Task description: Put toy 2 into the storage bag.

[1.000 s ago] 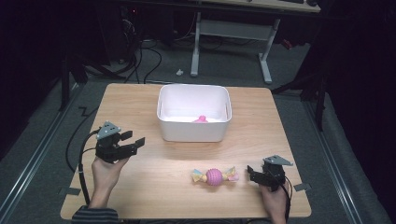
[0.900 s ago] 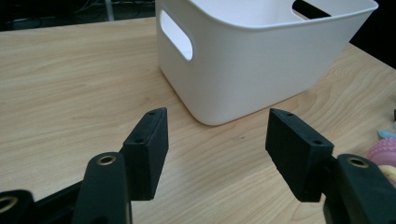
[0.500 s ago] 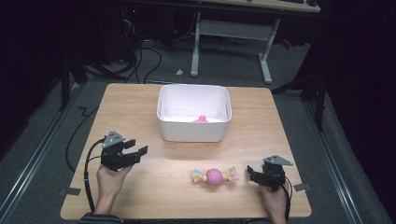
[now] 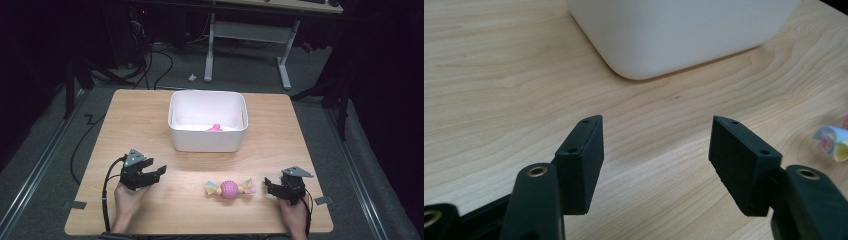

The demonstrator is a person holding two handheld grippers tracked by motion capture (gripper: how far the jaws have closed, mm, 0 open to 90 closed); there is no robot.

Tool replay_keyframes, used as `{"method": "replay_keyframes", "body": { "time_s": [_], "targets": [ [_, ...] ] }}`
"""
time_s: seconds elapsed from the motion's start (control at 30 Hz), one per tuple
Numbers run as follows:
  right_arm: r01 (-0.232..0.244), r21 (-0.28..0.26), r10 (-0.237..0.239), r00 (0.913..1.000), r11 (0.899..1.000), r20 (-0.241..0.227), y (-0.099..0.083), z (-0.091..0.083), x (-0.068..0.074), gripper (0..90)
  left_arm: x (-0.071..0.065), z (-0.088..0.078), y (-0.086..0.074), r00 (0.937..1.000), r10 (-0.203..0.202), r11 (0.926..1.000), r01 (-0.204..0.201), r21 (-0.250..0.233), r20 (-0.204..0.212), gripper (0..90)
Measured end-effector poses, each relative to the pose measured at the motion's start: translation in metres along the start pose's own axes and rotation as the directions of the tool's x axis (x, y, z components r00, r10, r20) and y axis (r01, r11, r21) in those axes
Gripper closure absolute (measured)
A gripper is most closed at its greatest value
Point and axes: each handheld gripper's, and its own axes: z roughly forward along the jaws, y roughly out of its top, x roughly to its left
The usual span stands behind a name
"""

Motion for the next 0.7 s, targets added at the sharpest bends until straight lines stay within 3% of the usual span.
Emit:
{"method": "replay_keyframes", "body": {
  "time_s": [0.37,0.7],
  "targets": [
    [0.0,0.0,0.0,1.0,1.0,-0.001,0.0,0.0,0.0,23.5,0.0,0.025,-0.012,0.9964,0.034,0.9989,-0.032,0.036,-0.078,39.0],
    [0.0,0.001,0.0,1.0,1.0,-0.001,0.0,0.0,0.0,23.5,-0.002,0.036,-0.015,0.9924,0.056,0.9965,-0.049,0.068,-0.11,38.5]
  ]
}}
